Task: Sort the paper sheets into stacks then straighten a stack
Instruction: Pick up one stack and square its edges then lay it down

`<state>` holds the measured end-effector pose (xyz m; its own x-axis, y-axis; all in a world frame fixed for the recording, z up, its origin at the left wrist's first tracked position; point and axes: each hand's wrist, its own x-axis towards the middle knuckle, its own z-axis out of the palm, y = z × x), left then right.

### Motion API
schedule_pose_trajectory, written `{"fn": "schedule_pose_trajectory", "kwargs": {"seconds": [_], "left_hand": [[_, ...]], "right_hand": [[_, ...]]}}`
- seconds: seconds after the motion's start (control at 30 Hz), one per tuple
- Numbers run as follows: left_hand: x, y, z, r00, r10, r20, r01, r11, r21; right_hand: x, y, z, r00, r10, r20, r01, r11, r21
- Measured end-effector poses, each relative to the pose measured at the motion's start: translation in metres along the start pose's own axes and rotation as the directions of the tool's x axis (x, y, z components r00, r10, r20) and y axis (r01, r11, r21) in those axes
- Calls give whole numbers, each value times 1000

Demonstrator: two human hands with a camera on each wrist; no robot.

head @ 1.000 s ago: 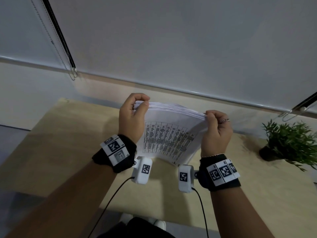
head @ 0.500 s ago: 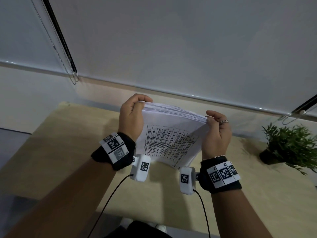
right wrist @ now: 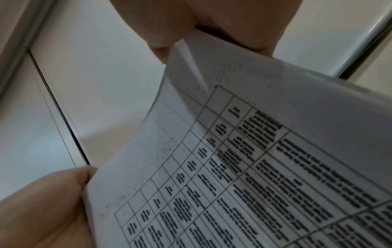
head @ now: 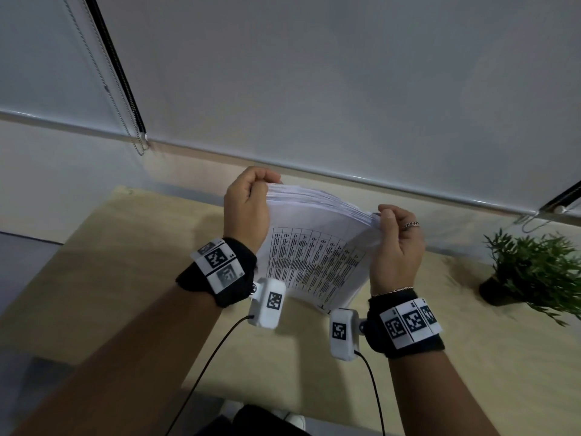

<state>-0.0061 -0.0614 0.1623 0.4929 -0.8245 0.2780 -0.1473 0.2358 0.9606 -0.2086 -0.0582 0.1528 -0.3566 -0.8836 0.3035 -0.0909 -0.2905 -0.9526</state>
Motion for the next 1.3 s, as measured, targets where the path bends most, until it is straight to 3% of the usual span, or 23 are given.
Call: {"fn": "schedule_pose_trajectory", "kwargs": {"seconds": [0.07,0.17,0.27,0.33,0.47,0.57,0.63,0.7,0.8,0.9,1.03,1.17,1.3], "left_hand": [[-4,1,-4,994,23,109,-19,999,-34],[-5,-5,-16,955,27,297,-53,995,82],[-2,-2,-23,951,-22,308,-23,990,140],[-1,3,-27,946,42,322,-87,988,128],[-11,-6,-38,879,117,462,-188,976,112],[-18,-14,-40,888,127,441,-188,977,96],[-18,-12,-37,891,234,389,-301,945,123],[-17,-12,-33,870,357,341,-430,887,169],[-16,-15,-30,863,426,270,-488,842,229],[-16,-20,-31,822,482,304,-559,785,267],[-14,-20,-36,786,490,376,-608,724,327],[-15,-11,-41,739,504,446,-655,694,301],[-20,-16,-44,787,402,468,-583,734,349]], "right_hand": [[-1,2,-6,993,-40,107,43,999,-26],[3,7,-14,979,-17,201,40,993,-111],[8,8,-16,971,-2,240,28,994,-103],[9,6,-19,970,-57,235,72,996,-57],[1,13,-27,966,-14,259,16,1000,-6],[-4,13,-23,975,-29,219,25,1000,17],[-4,10,-18,975,-55,216,56,998,4],[-1,10,-14,984,-53,172,52,999,14],[2,9,-10,994,-44,101,41,999,34],[-4,6,-8,991,-64,120,58,997,49],[-5,15,-10,984,11,180,-4,999,-41],[0,24,-17,986,-7,169,5,1000,12],[-10,43,-17,964,140,226,-138,990,-23]]}}
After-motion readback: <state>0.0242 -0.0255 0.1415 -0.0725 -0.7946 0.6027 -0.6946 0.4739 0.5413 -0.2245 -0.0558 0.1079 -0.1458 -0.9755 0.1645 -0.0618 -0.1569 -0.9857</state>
